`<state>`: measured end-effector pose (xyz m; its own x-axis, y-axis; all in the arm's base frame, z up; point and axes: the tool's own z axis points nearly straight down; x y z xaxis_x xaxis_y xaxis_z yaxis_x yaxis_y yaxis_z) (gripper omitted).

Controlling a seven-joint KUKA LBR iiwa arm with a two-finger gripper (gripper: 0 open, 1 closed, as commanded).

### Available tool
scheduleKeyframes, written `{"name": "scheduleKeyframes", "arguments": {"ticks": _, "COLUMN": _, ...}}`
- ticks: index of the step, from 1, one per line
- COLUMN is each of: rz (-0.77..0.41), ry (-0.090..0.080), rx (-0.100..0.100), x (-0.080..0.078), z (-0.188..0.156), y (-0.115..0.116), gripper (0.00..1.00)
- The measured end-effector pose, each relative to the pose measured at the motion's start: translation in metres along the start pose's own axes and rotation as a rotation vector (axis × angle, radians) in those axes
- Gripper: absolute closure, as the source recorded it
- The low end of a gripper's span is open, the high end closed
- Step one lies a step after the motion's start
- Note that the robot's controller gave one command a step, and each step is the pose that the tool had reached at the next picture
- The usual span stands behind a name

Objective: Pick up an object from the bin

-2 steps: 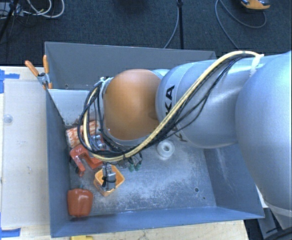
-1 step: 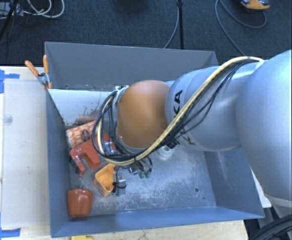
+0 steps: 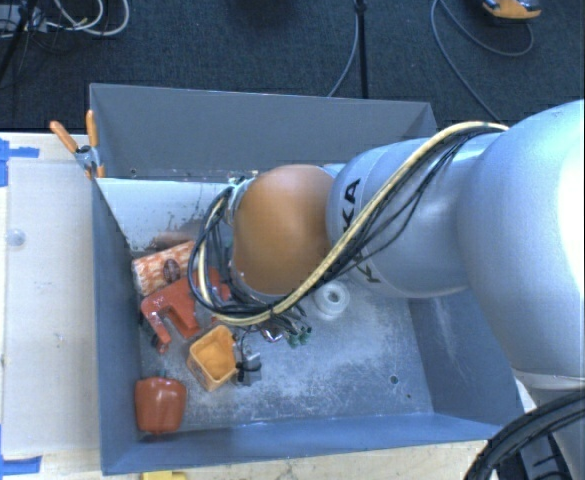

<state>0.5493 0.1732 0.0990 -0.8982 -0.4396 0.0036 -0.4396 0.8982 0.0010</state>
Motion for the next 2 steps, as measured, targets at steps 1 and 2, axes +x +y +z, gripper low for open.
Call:
{"name": "scheduleKeyframes", "arguments": {"ticks": 1, "rz": 0.164, "ry": -0.021, "rx": -0.011, "x": -0.0012, "z": 0.0177, "y": 0.0014, "gripper": 1.00}}
{"name": "scheduleKeyframes", "arguments": {"ticks": 2, "rz": 0.164, "ry": -0.021, "rx": -0.011, "x": -0.0012, "z": 0.0177, "y": 0.0013, "gripper": 1.00}}
